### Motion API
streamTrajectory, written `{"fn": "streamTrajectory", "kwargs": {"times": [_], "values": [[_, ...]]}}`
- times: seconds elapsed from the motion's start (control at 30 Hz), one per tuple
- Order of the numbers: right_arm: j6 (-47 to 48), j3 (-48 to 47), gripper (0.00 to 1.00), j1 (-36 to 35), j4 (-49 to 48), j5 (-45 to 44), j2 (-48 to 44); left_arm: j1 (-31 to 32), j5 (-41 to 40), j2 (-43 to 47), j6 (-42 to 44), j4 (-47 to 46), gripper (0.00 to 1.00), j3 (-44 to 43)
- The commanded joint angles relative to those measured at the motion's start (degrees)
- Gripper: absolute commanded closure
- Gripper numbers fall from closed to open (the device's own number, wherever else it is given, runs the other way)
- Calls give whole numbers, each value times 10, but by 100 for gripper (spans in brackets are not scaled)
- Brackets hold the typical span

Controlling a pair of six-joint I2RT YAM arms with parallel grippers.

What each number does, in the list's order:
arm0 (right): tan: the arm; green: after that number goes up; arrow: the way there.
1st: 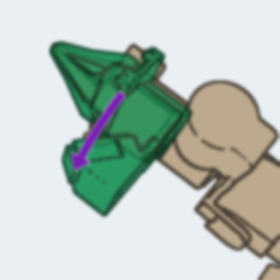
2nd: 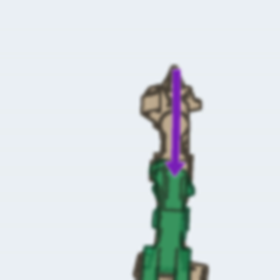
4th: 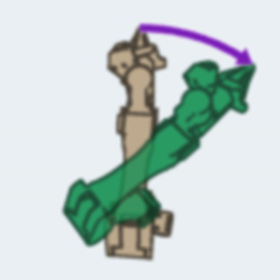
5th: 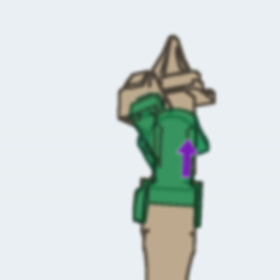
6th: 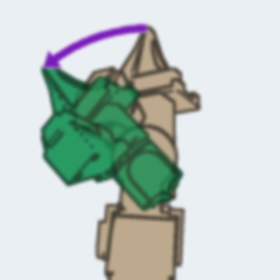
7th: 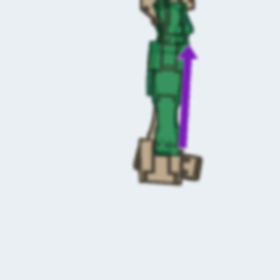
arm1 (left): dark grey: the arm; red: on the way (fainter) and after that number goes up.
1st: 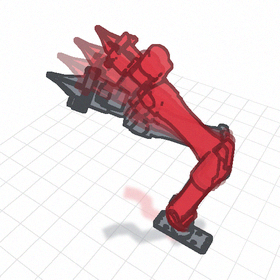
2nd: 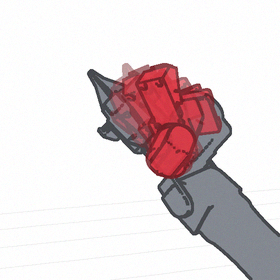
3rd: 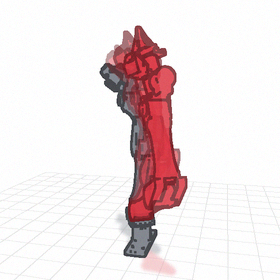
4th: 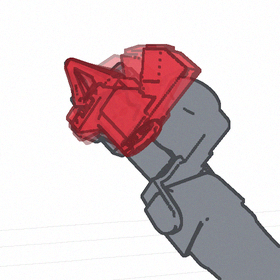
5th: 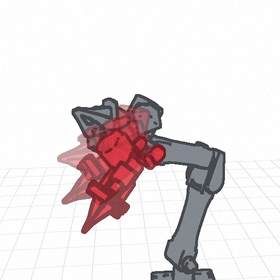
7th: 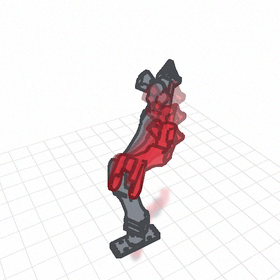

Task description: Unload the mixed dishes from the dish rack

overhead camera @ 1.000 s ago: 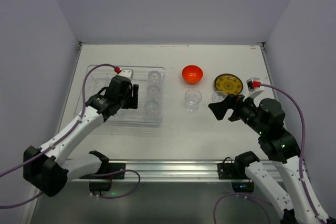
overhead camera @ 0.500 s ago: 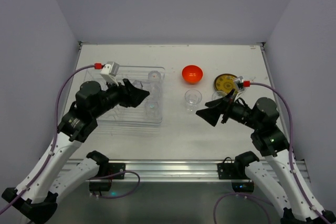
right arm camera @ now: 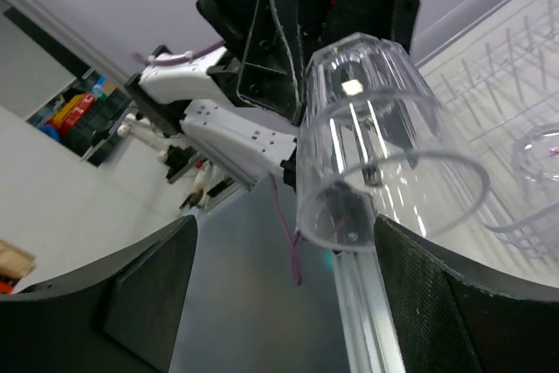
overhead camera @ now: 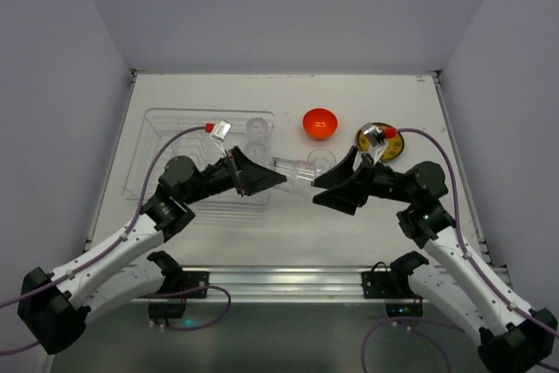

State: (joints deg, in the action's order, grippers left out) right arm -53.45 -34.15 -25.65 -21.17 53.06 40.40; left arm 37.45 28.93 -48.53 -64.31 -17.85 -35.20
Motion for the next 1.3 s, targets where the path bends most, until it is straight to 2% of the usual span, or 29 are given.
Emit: {"fn": "streamTrajectory", "kwargs": {"times": [0.0, 0.1, 0.2, 0.3, 0.37, 0.47, 0.5, 0.53, 0.57, 0.6, 0.63, 0.67, 0.7, 0.73, 0.77, 0.8, 0.83, 0.87, 0.97, 1.0, 1.1, 1.27], "values": [[-16, -14, 18, -30, -74, -11, 27, 45, 2, -22, -61, -163, 100, 6], [-4, -23, 23, -48, -72, -35, 42, 65, -18, -33, -80, -204, 100, 28], [-6, -22, 38, -62, -94, -34, 47, 71, -40, -35, -82, -214, 100, 42], [-4, -15, 73, -65, -103, -37, 44, 71, -51, -32, -85, -226, 100, 58], [4, -9, 100, -65, -93, -51, 32, 71, -55, -31, -85, -231, 100, 63], [17, -7, 100, -65, -81, -75, 12, 71, -56, -31, -78, -232, 100, 63], [23, -9, 100, -65, -62, -82, 6, 71, -59, -27, -67, -229, 91, 64], [33, -14, 100, -65, -49, -99, -6, 71, -65, -23, -59, -226, 80, 63], [41, -19, 100, -65, -13, -109, -12, 71, -69, -19, -50, -206, 47, 58], [51, -24, 100, -65, 14, -123, -19, 71, -76, -8, -21, -183, 29, 51], [80, -40, 100, -65, 41, -147, -25, 71, -103, -2, 0, -144, 17, 37], [99, -50, 100, -65, 119, -167, -38, 70, -125, 5, 23, -46, 1, -1], [119, -63, 100, -65, 171, -188, -44, 70, -151, 18, 83, 12, 0, -26], [154, -89, 100, -64, 219, -257, -52, 70, -220, 27, 113, 74, 0, -52], [168, -105, 100, -63, 325, -296, -60, 70, -262, 36, 138, 177, 0, -76], [179, -119, 100, -63, 375, -327, -60, 70, -296, 48, 177, 231, 0, -116], [199, -151, 100, -55, 416, -348, -56, 70, -363, 76, 195, 268, 0, -131], [208, -171, 100, -51, 497, -380, -50, 70, -385, 93, 213, 310, 0, -141], [243, -231, 100, -30, 630, -454, -13, 70, -447, 167, 264, 358, 0, -155], [250, -244, 100, -17, 658, -503, 13, 70, -460, 195, 283, 370, 0, -158], [270, -282, 100, 80, 715, -526, 64, 70, -491, 209, 325, 413, 0, -172], [292, -357, 100, 205, 764, -563, 168, 70, -516, 150, 377, 505, 0, -208]]}}
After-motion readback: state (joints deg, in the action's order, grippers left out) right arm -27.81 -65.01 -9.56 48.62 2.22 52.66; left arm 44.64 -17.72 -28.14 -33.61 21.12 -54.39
